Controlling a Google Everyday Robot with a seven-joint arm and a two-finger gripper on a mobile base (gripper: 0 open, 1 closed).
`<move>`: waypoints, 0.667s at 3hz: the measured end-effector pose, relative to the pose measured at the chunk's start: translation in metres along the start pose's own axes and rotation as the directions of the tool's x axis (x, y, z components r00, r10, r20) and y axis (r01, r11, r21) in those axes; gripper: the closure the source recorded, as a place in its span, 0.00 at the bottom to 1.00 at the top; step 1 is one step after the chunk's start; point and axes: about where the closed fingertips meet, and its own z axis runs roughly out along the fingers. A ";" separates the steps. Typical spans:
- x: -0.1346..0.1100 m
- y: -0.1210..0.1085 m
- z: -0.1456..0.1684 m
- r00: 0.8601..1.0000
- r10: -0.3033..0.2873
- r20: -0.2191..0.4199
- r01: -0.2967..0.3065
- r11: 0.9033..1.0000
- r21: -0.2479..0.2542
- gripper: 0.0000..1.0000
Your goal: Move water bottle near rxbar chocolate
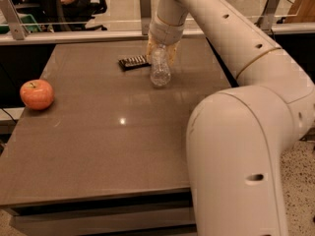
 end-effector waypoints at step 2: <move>0.036 -0.003 -0.010 0.998 -0.018 -0.052 0.020 0.999 0.031 1.00</move>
Offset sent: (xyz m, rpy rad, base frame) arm 0.0423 -0.0128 0.0244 0.0123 -0.0135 0.0306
